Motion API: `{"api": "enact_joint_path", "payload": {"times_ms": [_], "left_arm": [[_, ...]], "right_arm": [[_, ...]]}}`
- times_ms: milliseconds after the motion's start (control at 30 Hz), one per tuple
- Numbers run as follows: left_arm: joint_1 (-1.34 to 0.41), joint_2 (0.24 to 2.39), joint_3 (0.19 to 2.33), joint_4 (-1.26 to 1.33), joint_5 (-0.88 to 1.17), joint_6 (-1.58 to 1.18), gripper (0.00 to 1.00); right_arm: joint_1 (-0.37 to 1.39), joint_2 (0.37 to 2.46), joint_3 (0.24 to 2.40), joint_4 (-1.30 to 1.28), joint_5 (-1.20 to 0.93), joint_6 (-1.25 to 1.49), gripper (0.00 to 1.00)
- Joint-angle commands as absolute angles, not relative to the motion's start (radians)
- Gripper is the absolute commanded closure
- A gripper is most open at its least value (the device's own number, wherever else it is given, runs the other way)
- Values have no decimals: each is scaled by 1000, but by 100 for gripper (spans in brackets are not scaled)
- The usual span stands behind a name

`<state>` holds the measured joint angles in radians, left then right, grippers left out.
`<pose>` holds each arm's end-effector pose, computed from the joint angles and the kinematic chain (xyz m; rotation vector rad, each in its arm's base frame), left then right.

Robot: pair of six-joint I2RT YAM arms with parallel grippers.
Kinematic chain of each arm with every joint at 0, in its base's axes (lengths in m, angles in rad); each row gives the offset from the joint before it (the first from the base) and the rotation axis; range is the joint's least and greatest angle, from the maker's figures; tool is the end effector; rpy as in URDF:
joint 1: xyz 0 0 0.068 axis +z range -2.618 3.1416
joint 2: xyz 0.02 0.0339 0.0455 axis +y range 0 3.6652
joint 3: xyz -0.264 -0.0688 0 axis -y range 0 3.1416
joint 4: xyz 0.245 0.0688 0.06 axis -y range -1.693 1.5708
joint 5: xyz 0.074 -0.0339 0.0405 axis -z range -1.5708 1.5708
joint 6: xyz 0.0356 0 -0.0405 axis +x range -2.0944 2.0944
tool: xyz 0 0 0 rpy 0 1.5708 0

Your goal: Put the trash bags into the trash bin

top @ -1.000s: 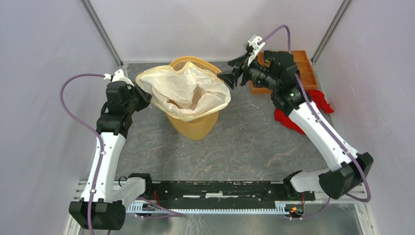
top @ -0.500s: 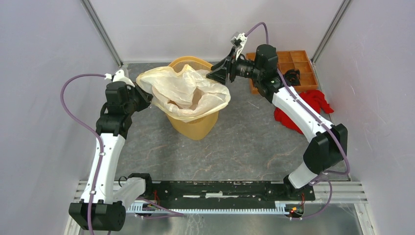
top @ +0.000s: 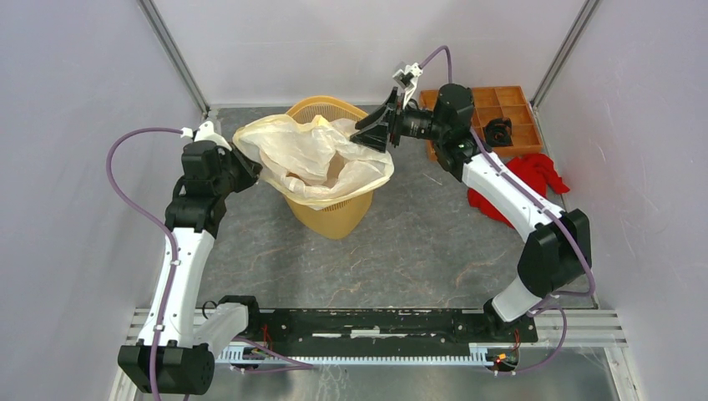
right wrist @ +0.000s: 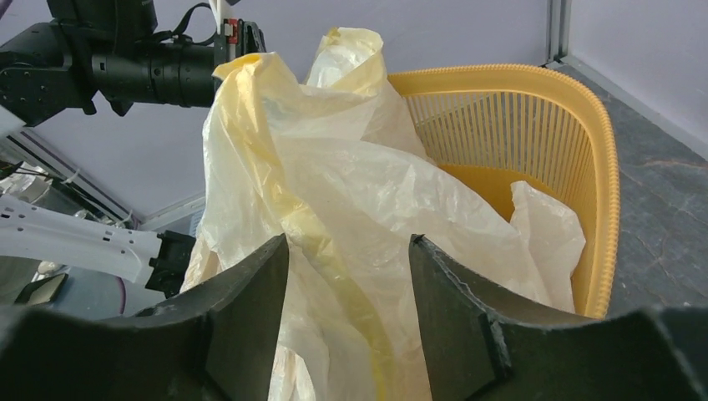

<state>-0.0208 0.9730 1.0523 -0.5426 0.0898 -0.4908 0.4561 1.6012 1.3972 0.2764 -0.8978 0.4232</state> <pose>0.2087 -0.0075 0.3620 -0.4232 2.0130 -0.4110 0.3253 0.1906 0.3935 -0.8029 1.4898 1.3428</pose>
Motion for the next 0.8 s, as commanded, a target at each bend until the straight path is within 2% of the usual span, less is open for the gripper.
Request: {"api": "enact_joint_path", "payload": {"times_ms": [0,100,167,200,333,433,633,767], "left_arm": [[-15,953,1052,-503,120,-466,83],[-15,954,1049,-499,117,-469,84],[-15,954,1047,-500,109,-472,85],[-15,953,1046,-497,107,-474,85],[-15,952,1041,-485,112,-480,85],[-16,950,1035,-484,115,-482,85],[-15,950,1015,-477,122,-481,85],[-15,955,996,-471,97,-472,84]], "right_arm": [[457,1567,1384,374,-913,472,46],[458,1566,1381,413,-877,505,76],[456,1547,1381,363,-774,463,93],[457,1534,1382,299,-698,414,98],[450,1462,1318,199,-350,315,100],[433,1451,1274,209,-240,331,100],[412,1524,1281,189,-144,380,100],[405,1594,1280,243,-205,401,100]]}}
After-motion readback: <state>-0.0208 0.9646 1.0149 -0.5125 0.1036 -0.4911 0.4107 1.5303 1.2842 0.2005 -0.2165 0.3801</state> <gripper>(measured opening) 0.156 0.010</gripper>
